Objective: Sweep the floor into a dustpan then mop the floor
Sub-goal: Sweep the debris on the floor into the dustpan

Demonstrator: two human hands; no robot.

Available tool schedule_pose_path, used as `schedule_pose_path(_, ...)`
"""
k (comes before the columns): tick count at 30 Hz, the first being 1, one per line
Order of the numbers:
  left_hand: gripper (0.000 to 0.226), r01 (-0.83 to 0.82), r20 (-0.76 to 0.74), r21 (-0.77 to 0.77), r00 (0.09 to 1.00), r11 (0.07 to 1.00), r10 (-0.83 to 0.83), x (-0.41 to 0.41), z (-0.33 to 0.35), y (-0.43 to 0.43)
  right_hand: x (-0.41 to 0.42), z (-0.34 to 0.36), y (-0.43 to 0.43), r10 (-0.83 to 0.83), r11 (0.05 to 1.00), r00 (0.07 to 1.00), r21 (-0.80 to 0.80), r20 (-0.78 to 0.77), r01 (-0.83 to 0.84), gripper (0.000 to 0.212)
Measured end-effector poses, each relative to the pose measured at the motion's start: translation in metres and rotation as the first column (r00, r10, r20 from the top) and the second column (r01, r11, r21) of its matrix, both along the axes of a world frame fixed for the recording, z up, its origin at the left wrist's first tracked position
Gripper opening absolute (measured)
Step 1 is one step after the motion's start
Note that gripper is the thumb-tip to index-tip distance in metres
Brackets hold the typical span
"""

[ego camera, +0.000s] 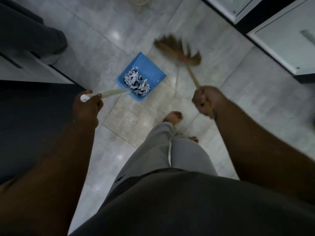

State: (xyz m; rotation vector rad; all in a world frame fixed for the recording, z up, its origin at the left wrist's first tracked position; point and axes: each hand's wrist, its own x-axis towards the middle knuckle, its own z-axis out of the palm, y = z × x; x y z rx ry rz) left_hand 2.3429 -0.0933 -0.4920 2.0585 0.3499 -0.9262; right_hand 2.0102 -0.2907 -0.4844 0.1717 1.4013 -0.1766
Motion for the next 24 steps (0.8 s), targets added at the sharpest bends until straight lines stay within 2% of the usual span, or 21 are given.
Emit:
schedule_pose_path(2, 0.03, 0.0, 0.016, -0.013, 1.0, 1.0, 0.0, -0.001, 0.0, -0.004, -0.012, 0.013, 0.042, 0.086, 0.993, 0.993, 0.079, 0.082, -0.093, 0.036)
schedule_pose_path(6, 0.026, 0.021, 0.018, -0.029, 1.0, 0.999, -0.02, -0.006, 0.006, -0.015, -0.048, 0.05, 0.083, 0.054, 0.982, 0.987, 0.17, 0.153, -0.08, 0.036)
schedule_pose_path(9, 0.026, 0.073, 0.012, -0.019, 0.997, 0.997, -0.073, -0.013, 0.014, -0.026, -0.081, 0.075, 0.101, 0.05, 0.987, 0.99, 0.144, 0.136, -0.069, 0.038)
schedule_pose_path(13, 0.032, 0.244, 0.078, -0.02, 0.967, 0.97, -0.241, -0.037, 0.024, -0.048, -0.121, 0.104, 0.111, -0.061, 0.995, 0.993, 0.081, 0.104, 0.053, 0.036)
schedule_pose_path(16, 0.029, 0.422, 0.165, -0.029, 0.896, 0.906, -0.412, -0.061, 0.035, -0.066, -0.148, 0.126, 0.123, -0.177, 0.984, 0.983, 0.02, 0.053, 0.176, 0.037)
schedule_pose_path(19, 0.02, 0.572, 0.183, -0.083, 0.814, 0.816, -0.552, -0.087, 0.046, -0.084, -0.173, 0.142, 0.143, -0.308, 0.951, 0.951, -0.03, 0.007, 0.308, 0.037)
schedule_pose_path(24, 0.02, 0.793, 0.18, -0.107, 0.609, 0.6, -0.772, -0.146, 0.064, -0.126, -0.218, 0.155, 0.197, -0.511, 0.858, 0.86, -0.067, 0.001, 0.51, 0.038)
